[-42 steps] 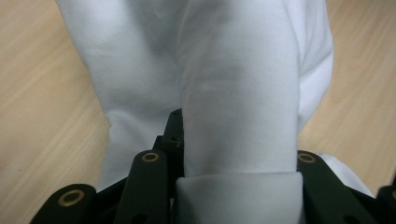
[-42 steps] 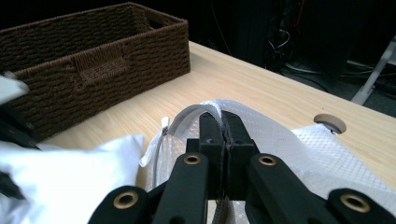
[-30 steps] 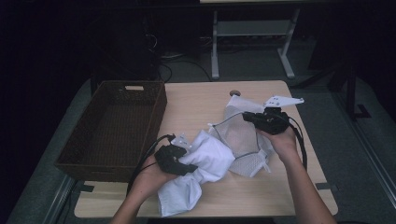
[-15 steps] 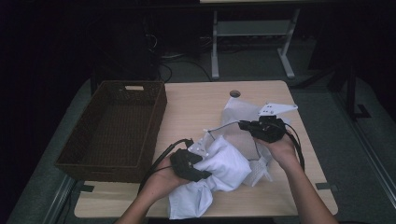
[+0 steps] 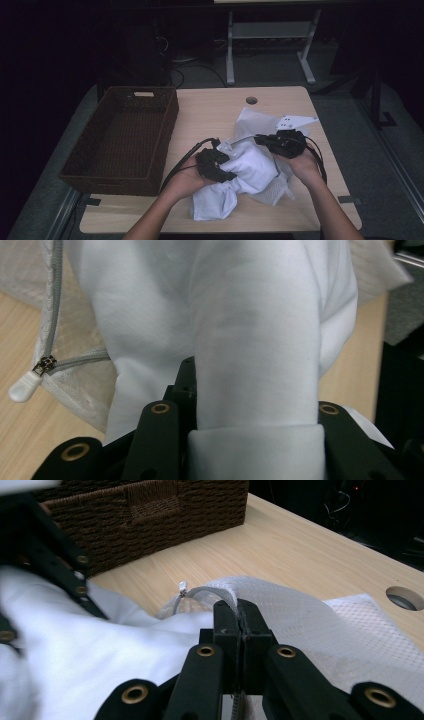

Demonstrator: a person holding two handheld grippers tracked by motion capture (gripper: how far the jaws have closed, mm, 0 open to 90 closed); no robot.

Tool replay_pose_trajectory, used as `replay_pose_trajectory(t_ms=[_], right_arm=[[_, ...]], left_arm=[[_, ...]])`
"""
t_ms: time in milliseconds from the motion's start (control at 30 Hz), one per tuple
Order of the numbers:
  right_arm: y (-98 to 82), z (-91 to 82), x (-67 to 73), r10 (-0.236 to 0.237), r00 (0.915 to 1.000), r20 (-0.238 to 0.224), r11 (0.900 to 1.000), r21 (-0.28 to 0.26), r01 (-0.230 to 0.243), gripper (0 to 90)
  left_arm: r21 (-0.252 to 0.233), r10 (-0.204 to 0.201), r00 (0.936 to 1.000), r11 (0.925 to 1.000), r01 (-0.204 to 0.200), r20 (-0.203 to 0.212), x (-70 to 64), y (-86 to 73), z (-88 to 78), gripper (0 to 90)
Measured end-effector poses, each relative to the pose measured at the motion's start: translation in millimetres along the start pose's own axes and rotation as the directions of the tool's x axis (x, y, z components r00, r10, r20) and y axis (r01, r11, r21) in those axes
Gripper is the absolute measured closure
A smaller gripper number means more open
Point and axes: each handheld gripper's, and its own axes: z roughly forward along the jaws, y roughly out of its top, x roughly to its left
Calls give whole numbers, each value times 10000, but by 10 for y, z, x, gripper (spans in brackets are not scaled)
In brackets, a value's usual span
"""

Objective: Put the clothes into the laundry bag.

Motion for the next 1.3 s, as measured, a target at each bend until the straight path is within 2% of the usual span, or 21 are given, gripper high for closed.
replay_pose_trajectory(t_ms=[167, 300, 400, 533, 700, 833, 1067, 1200, 1300], right_arm=[[-12, 13, 7, 30, 10000, -84, 10000, 11, -29, 881], [-12, 51, 35, -13, 9999, -161, 10000, 68, 14, 881], [-6, 104, 72, -90, 9996, -265, 9999, 138, 94, 881], [11, 185, 131, -173, 9990, -407, 9995, 261, 183, 881], [32, 242, 169, -223, 9986, -485, 9993, 273, 237, 881], [63, 247, 188, -250, 9983, -535, 9995, 194, 261, 881], [95, 196, 196, -272, 9985, -478, 9996, 1, 273, 881], [106, 169, 206, -273, 9985, -484, 9996, -62, 270, 881], [100, 175, 206, -309, 9984, -468, 9995, -30, 308, 881]], left_arm=[[179, -462, 9987, 9988, 466, -235, 65, -54, 77, 632], [205, -941, 9939, 9952, 954, -579, 139, -110, 70, 632], [207, -1318, 9877, 9908, 1340, -846, 199, -148, 56, 633], [229, -1838, 9761, 9820, 1876, -1158, 260, -190, 49, 633], [280, -2000, 9710, 9783, 2053, -1307, 244, -165, 53, 633], [339, -1869, 9738, 9807, 1927, -1296, 194, -88, 76, 632], [267, -1921, 9700, 9798, 1982, -1490, 194, 82, 119, 632], [273, -2068, 9678, 9767, 2127, -1435, 221, 188, 196, 631], [201, -2268, 9638, 9726, 2318, -1405, 255, 231, 261, 631]])
